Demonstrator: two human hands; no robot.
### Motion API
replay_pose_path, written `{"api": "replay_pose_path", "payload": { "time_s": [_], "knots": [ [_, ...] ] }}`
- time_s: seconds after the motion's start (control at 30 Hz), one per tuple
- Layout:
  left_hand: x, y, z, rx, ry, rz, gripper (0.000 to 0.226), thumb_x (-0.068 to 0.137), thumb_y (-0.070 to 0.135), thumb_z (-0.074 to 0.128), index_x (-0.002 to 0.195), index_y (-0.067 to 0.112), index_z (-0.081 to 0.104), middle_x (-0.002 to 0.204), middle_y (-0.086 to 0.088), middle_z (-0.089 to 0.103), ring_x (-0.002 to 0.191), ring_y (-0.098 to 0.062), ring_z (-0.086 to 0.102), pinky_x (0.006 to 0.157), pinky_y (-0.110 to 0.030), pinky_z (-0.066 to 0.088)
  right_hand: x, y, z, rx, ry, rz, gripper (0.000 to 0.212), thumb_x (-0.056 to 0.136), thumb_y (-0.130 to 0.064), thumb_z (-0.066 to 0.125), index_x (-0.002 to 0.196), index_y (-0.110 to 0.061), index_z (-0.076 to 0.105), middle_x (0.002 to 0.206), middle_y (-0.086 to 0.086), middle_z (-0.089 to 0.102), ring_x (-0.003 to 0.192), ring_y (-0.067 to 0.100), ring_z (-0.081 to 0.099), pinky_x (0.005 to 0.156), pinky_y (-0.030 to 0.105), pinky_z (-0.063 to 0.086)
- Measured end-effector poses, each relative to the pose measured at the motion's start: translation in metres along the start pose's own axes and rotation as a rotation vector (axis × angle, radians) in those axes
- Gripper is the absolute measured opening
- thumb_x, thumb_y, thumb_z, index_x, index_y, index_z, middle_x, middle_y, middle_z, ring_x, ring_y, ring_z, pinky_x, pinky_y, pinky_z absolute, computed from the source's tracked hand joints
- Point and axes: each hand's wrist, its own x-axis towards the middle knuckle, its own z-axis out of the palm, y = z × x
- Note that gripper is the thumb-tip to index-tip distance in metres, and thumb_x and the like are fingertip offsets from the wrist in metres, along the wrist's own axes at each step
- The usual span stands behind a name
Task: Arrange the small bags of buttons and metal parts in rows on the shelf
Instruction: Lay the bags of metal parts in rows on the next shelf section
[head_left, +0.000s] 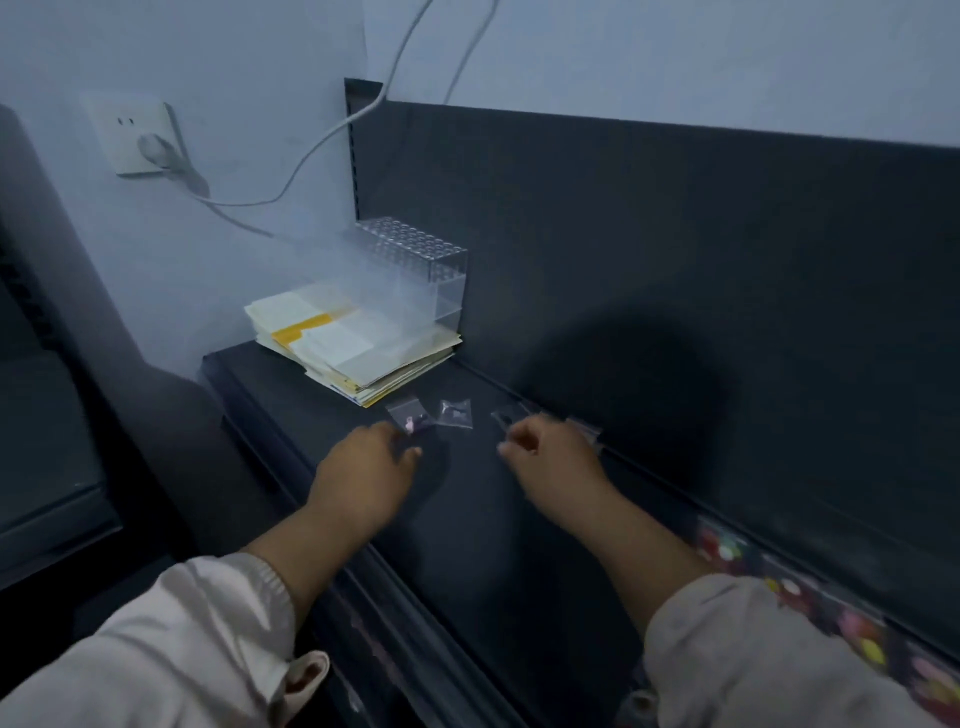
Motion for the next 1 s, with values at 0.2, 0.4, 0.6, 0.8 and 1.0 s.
{"api": "replay_pose_path", "payload": {
  "time_s": [0.2,0.4,0.6,0.8,1.0],
  "knots": [
    [0.075,-0.018,0.023,0.055,-0.002,0.184,0.018,0.089,0.030,0.056,0.103,0.020,0.060,0.105,-0.007,0.060,0.101,-0.029,0.056,0.073,-0.032,0.043,0.056,-0.006,0.037,-0.203,0.035,-0.008,0.031,0.088,-0.029,0.061,0.117,-0.021,0.059,0.121,0.000,0.056,0.109,0.017,0.055,0.094,0.029,0.043],
    [0.133,-0.047,0.047,0.019,-0.030,0.021,0.019,0.087,0.028,0.050,0.093,0.011,0.056,0.098,-0.011,0.060,0.087,-0.031,0.057,0.066,-0.032,0.044,0.097,0.002,0.074,-0.276,0.066,-0.049,0.028,0.084,-0.024,0.064,0.111,-0.018,0.061,0.117,0.001,0.054,0.110,0.017,0.049,0.086,0.018,0.031],
    [0.152,-0.056,0.060,0.102,-0.032,0.018,0.025,0.086,0.031,0.053,0.091,0.007,0.055,0.095,-0.014,0.058,0.087,-0.032,0.056,0.065,-0.030,0.040,0.120,0.013,0.100,-0.324,0.082,-0.054,0.026,0.083,-0.022,0.063,0.109,-0.017,0.061,0.116,0.001,0.051,0.111,0.018,0.045,0.096,0.028,0.038],
    [0.154,-0.055,0.066,0.052,-0.022,0.120,0.011,0.084,0.023,0.057,0.084,0.012,0.056,0.088,-0.007,0.060,0.083,-0.025,0.056,0.066,-0.033,0.047,0.130,0.021,0.110,-0.336,0.160,-0.056,0.011,0.087,-0.016,0.057,0.086,-0.010,0.066,0.094,0.004,0.056,0.094,0.021,0.051,0.079,0.024,0.038],
    [0.148,-0.030,0.053,-0.552,-0.141,0.007,0.008,0.084,0.015,0.062,0.077,0.012,0.059,0.076,-0.003,0.061,0.069,-0.016,0.056,0.062,-0.030,0.044,0.123,0.007,0.091,-0.032,0.246,0.064,0.008,0.089,-0.017,0.058,0.083,-0.015,0.063,0.087,-0.002,0.062,0.081,0.010,0.055,0.073,0.020,0.041]
  ]
}}
